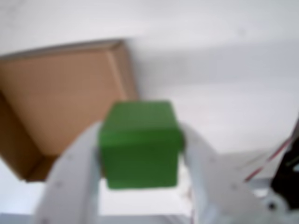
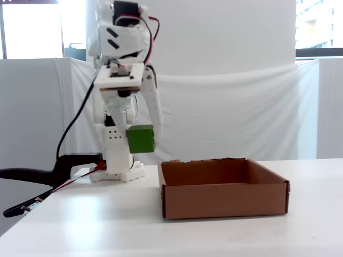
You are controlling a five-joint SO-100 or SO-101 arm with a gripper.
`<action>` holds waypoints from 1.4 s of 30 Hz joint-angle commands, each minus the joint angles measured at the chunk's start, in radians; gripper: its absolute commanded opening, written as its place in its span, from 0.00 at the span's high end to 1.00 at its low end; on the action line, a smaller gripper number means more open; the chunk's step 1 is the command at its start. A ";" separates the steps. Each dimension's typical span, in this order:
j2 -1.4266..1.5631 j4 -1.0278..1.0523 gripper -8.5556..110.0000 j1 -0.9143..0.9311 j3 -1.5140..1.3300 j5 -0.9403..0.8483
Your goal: Grasp a green cube and put it in a box.
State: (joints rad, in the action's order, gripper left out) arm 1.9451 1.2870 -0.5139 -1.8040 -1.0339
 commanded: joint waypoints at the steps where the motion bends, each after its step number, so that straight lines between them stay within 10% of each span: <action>1: 0.009 0.003 0.80 -0.114 0.075 0.095; 27: -0.272 -0.391 0.72 -0.405 -0.187 0.241; 42: 0.094 -0.206 0.70 -0.107 -0.124 0.120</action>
State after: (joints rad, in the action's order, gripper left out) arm 1.9021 1.0324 -0.7210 -1.9834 -0.8452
